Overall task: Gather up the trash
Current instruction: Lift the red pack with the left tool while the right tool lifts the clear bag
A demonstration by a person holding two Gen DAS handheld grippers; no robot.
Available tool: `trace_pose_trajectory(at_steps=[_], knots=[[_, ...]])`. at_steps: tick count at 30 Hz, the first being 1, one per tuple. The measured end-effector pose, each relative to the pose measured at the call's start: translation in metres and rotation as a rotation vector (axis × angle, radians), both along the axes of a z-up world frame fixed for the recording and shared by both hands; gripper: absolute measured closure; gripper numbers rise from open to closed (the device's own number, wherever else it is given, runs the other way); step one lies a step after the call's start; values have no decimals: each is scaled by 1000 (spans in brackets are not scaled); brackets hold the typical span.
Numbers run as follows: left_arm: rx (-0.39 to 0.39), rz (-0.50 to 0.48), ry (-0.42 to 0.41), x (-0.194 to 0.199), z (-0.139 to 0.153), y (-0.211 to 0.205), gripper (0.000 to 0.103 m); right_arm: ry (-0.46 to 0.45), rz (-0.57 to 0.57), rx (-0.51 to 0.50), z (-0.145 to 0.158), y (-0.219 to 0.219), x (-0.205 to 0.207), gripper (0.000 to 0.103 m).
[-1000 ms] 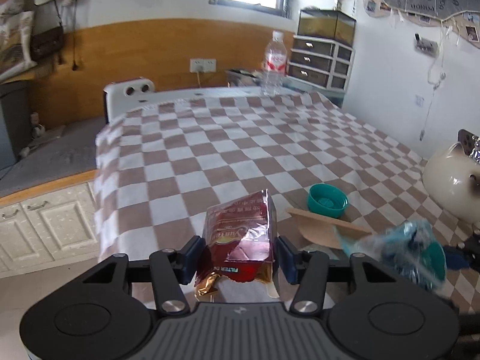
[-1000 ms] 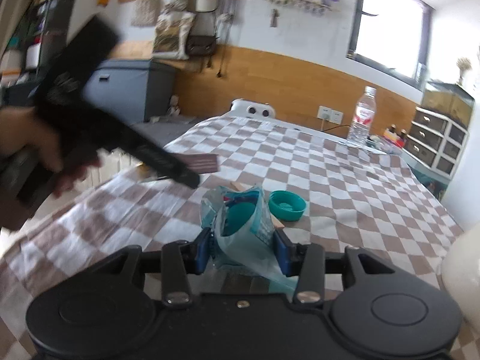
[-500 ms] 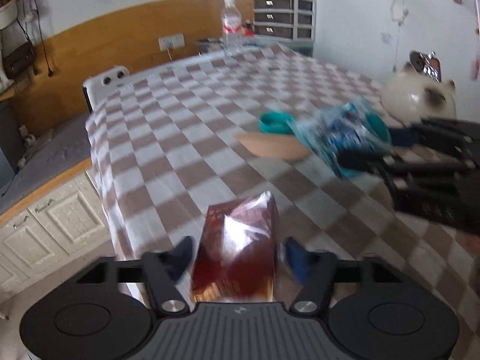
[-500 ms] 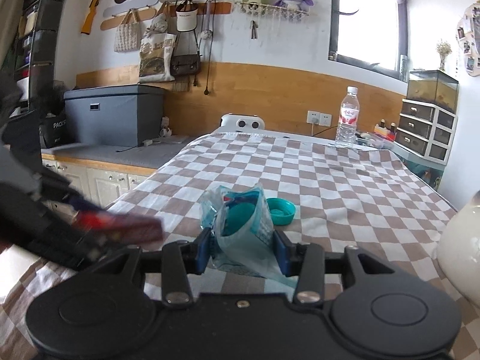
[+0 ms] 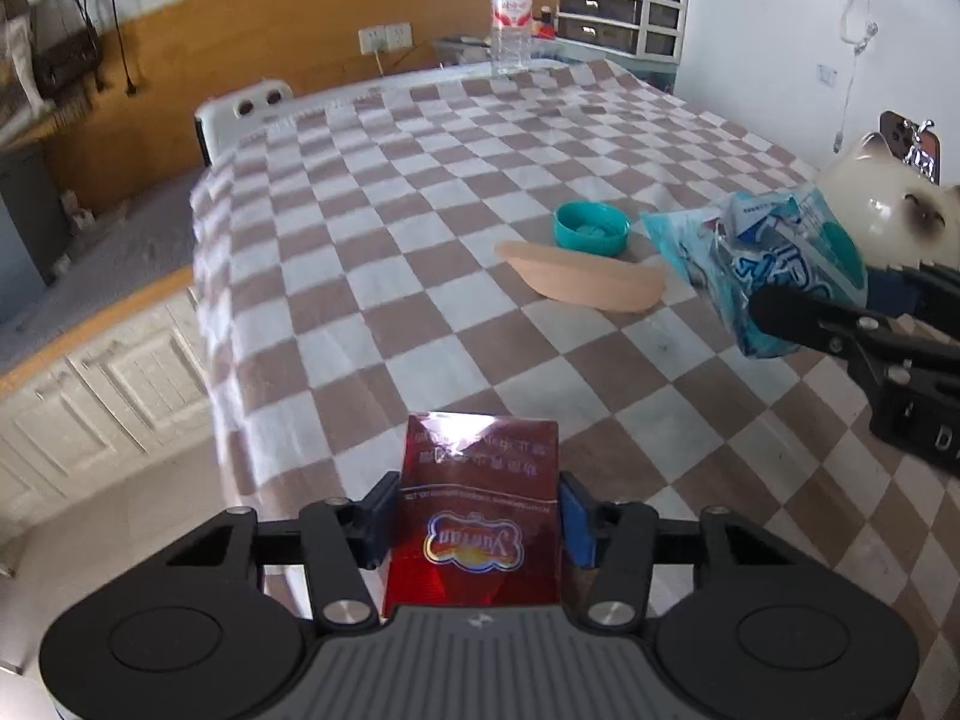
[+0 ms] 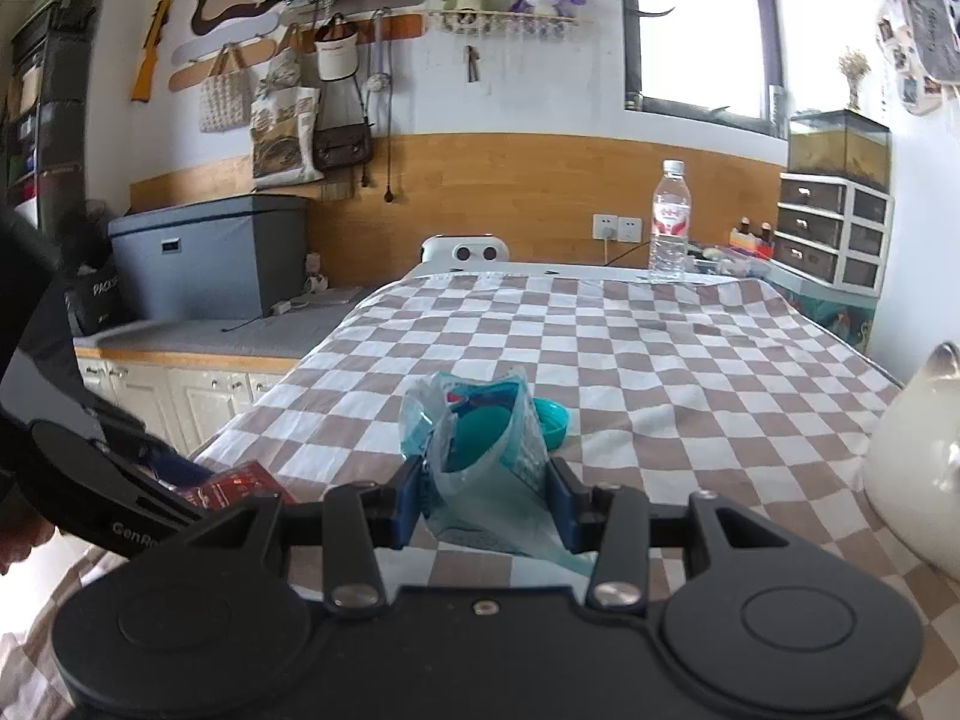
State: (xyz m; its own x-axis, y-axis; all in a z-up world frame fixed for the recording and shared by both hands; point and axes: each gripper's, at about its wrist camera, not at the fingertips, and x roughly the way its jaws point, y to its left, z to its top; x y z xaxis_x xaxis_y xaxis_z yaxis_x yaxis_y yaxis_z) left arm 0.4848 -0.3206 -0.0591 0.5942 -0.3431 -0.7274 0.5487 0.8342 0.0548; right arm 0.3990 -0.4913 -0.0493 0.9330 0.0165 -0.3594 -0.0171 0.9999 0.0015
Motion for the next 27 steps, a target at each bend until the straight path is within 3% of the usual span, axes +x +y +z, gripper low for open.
trace_pose_trajectory(at_steps=[7,14,17,27], knots=[[-91,84,-124,-27,15,22,50,-11,-19,92,0,-2,-4,59],[-150,167,-207,-54,27,52,50,-51,-52,40,4,24,-18,60],[-158,185,-266,-71,36,66,50,-84,-62,78,11,30,-34,60],[-210,212,-336,-117,68,111,50,-105,-55,146,22,72,-75,60]])
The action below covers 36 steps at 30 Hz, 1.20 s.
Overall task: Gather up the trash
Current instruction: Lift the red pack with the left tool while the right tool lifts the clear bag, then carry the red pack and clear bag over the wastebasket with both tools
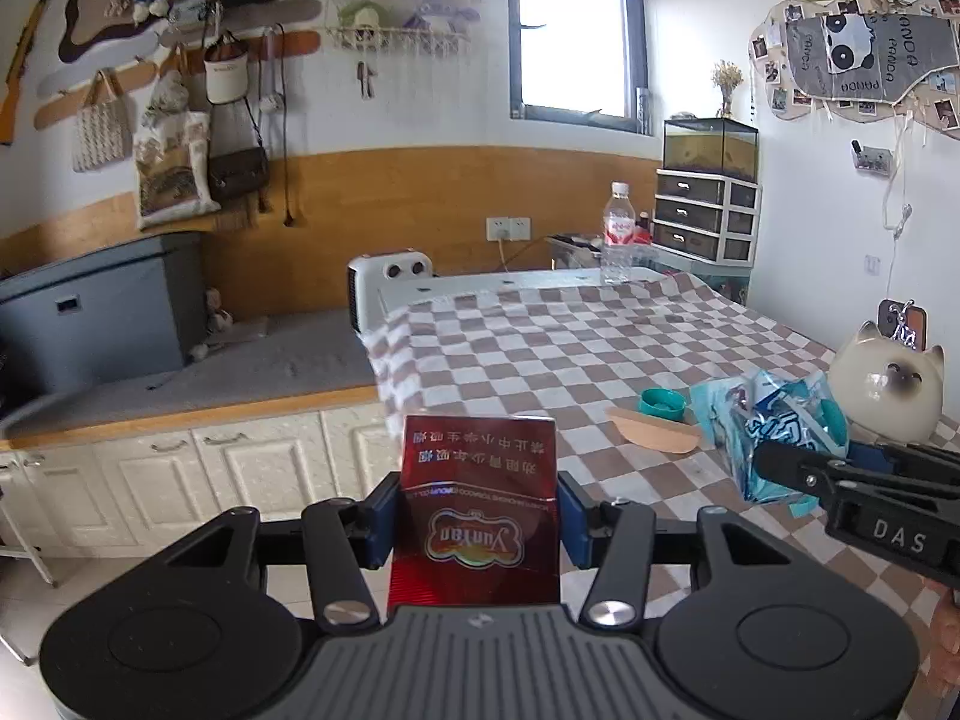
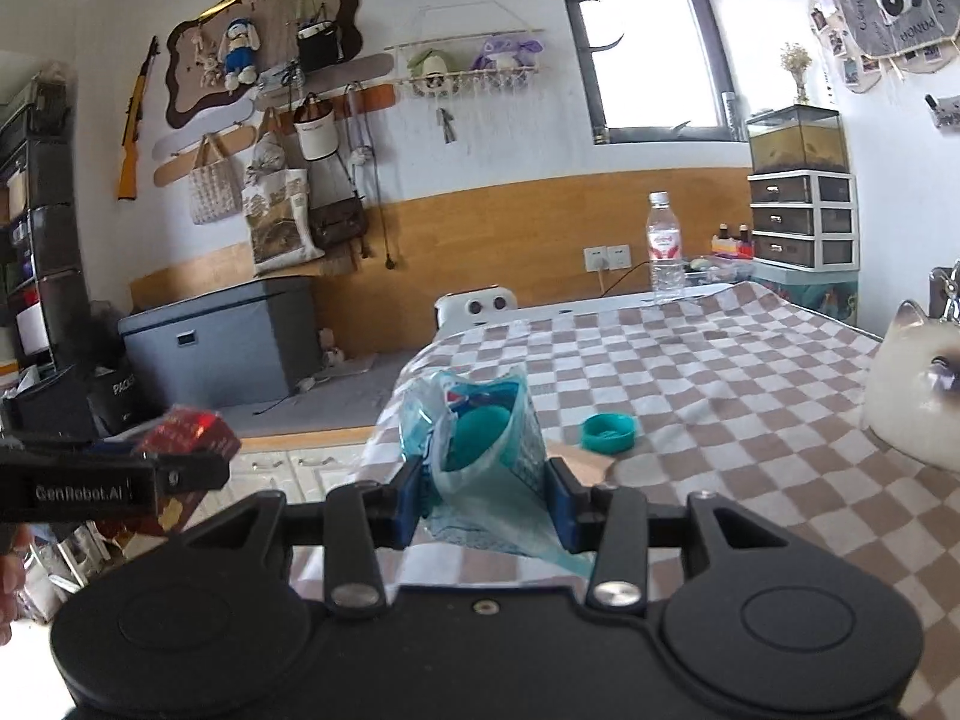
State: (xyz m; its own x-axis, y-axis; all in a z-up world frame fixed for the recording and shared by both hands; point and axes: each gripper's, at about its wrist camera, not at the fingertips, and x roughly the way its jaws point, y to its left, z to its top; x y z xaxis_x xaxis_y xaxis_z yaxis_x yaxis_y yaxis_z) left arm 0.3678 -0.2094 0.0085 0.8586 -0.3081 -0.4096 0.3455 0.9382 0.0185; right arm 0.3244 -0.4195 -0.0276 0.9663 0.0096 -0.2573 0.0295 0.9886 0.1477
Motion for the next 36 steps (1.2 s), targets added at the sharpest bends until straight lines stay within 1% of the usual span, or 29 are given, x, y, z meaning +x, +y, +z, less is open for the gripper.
trace_pose_trajectory(at_steps=[4,7,11,18,22,27,33,36], knots=[[-22,16,-1,-18,6,26,50,-2,17,-21,10,28,-12,60],[-55,30,4,-29,7,50,50,-3,29,-36,16,51,-21,60],[-68,59,-3,-44,6,81,50,2,49,-54,21,81,-30,60],[-110,121,18,-59,-8,141,50,29,99,-76,14,137,-41,60],[-131,157,52,-62,-28,174,50,62,118,-85,0,169,-40,60],[-153,198,111,-60,-63,207,50,121,129,-76,-28,205,-32,60],[-173,238,190,-47,-112,230,50,205,117,-94,-73,238,-14,60],[-179,252,242,-35,-141,236,50,255,113,-86,-100,245,-3,60]])
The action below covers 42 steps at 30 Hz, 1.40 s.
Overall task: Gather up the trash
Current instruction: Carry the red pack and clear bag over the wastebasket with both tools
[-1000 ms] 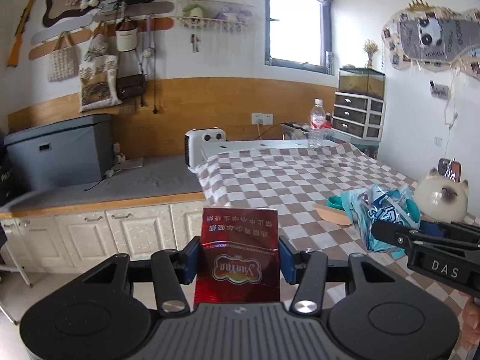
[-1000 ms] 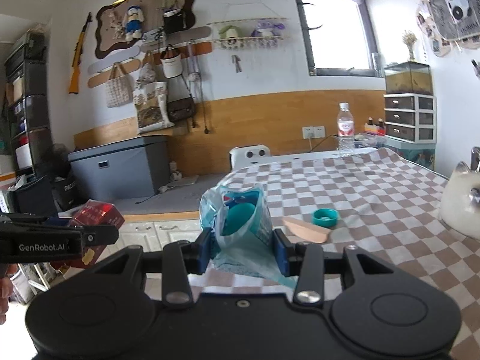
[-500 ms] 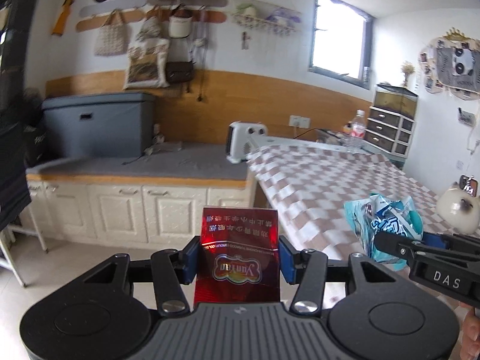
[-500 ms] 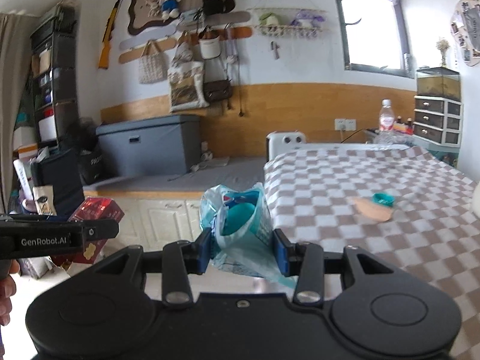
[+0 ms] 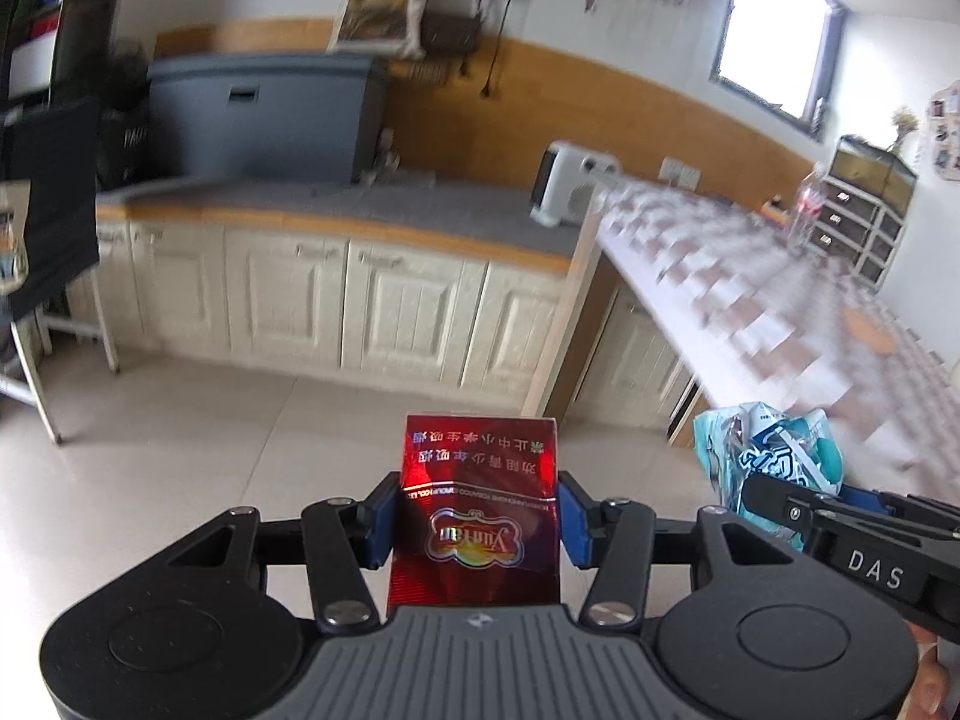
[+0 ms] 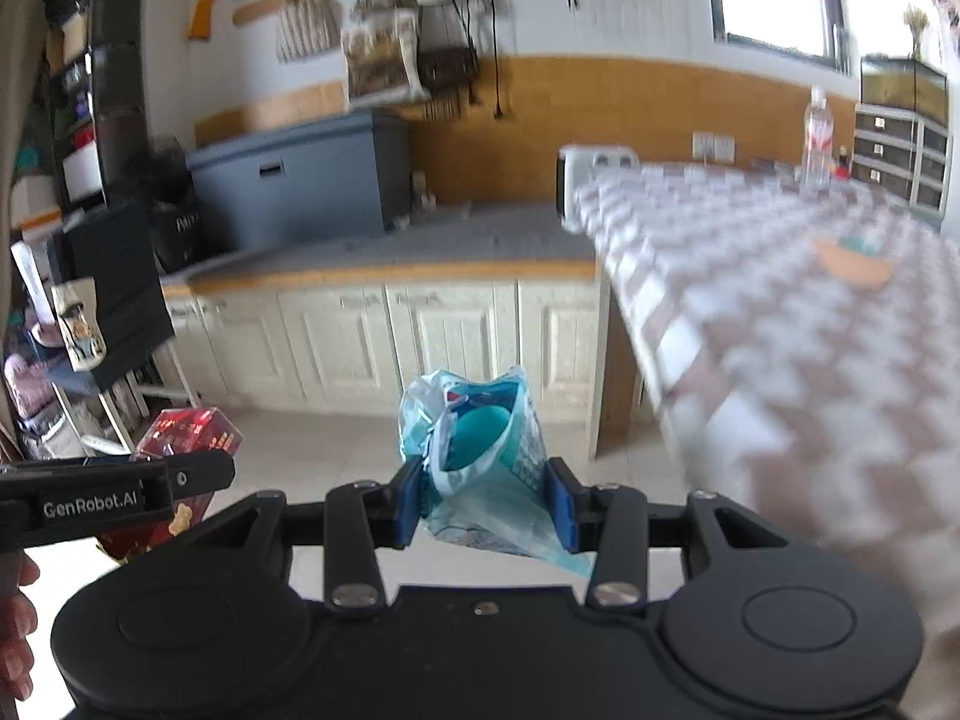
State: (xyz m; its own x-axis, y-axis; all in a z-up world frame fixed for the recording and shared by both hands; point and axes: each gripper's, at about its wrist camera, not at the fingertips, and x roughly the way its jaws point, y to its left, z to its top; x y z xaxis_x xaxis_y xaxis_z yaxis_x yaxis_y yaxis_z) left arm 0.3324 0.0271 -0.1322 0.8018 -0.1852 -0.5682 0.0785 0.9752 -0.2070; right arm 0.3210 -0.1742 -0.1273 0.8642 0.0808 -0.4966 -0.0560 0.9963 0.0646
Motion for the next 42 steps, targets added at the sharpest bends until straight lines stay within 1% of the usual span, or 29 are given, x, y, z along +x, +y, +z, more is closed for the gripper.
trace_pose_trajectory(at_steps=[7,10,14,17,19,22,25,29,31,33,38,40,42], knots=[[-13,10,98,24,-65,5,50,98,-21,-15,-67,10,30,60],[15,22,122,32,-94,-1,50,153,-5,-9,-104,12,41,60],[-18,34,195,45,-143,-5,50,241,-13,31,-161,5,54,60],[-26,41,235,56,-175,-10,50,302,-33,29,-202,-4,64,60],[-34,45,265,64,-198,-13,50,333,-52,42,-224,-11,69,60],[-56,52,312,75,-229,-18,50,384,-87,90,-258,-23,79,60],[-97,66,352,84,-256,-17,50,432,-118,139,-290,-33,87,60],[-125,85,393,93,-289,-15,50,470,-135,165,-322,-36,93,60],[-130,91,403,98,-301,-15,50,489,-142,193,-333,-38,98,59],[-135,90,405,103,-310,-16,50,503,-148,229,-343,-39,104,59],[-143,83,418,112,-327,-21,50,515,-157,294,-357,-43,115,58],[-136,79,426,113,-332,-24,50,528,-167,306,-362,-46,116,57],[-114,74,432,115,-335,-28,50,522,-163,322,-366,-48,116,56]])
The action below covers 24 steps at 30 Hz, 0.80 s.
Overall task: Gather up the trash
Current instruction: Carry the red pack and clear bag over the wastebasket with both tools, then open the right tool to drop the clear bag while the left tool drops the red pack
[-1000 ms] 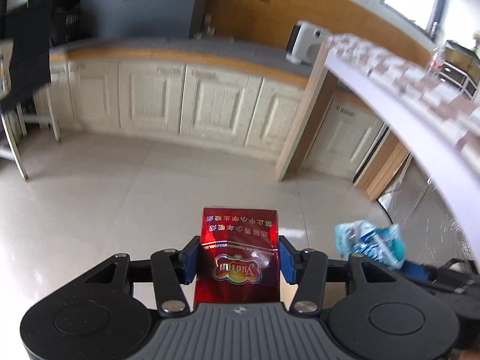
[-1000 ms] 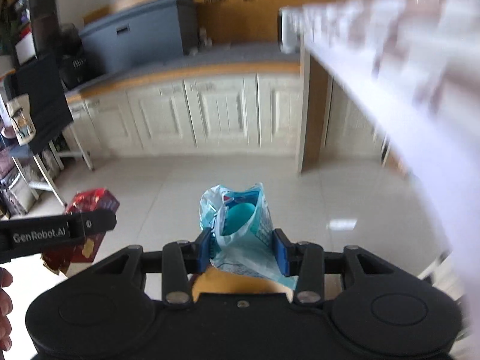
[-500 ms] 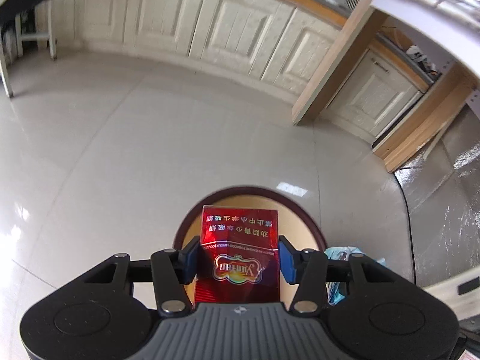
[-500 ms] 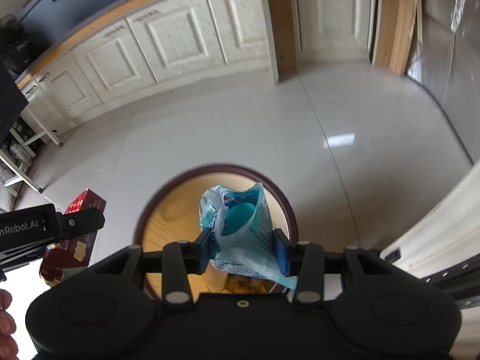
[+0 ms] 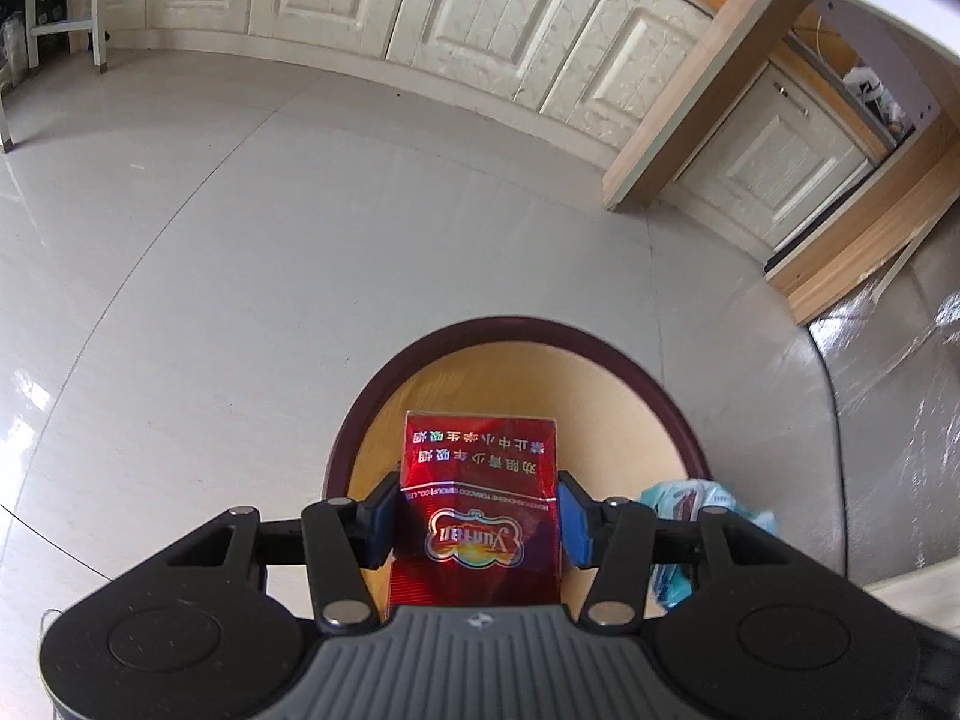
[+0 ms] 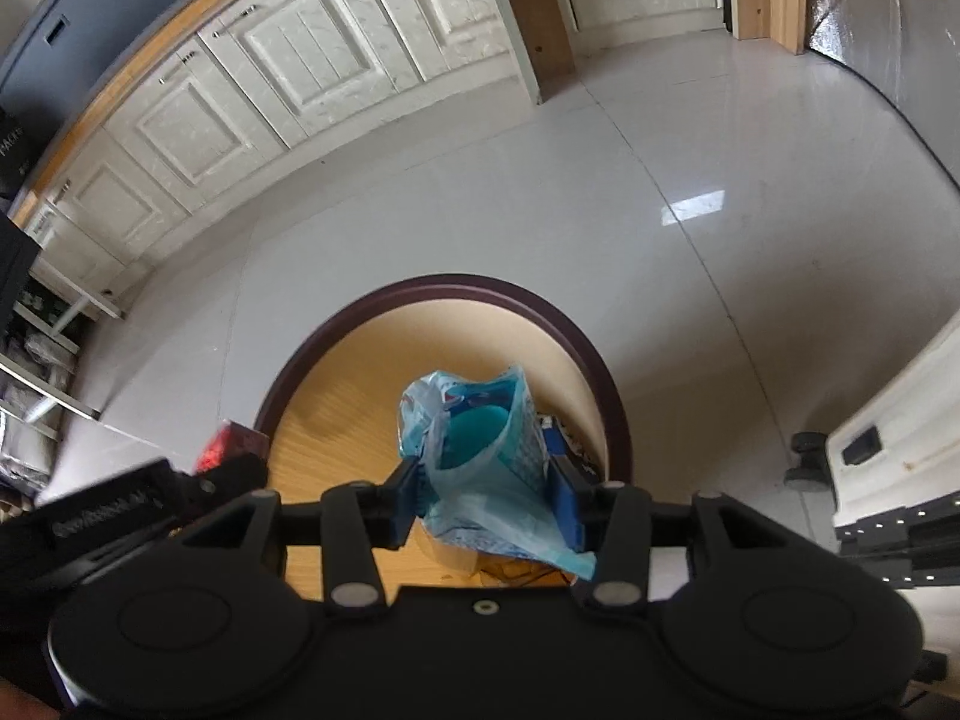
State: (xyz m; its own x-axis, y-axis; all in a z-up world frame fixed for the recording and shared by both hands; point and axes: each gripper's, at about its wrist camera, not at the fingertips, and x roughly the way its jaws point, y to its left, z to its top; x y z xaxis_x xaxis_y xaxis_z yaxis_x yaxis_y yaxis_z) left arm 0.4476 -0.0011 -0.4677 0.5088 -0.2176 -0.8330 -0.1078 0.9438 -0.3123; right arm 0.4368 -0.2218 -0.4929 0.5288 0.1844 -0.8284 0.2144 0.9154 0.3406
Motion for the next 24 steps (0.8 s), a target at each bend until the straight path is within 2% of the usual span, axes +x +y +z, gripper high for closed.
trace_pose_trajectory(at_steps=[8,19,24], knots=[[10,-30,17,3,-9,-4,50,4,33,22,-3,4,3,56],[0,-35,44,8,-15,-1,49,5,79,67,0,9,4,45],[10,-32,64,9,-18,0,45,31,77,15,-3,9,2,44]])
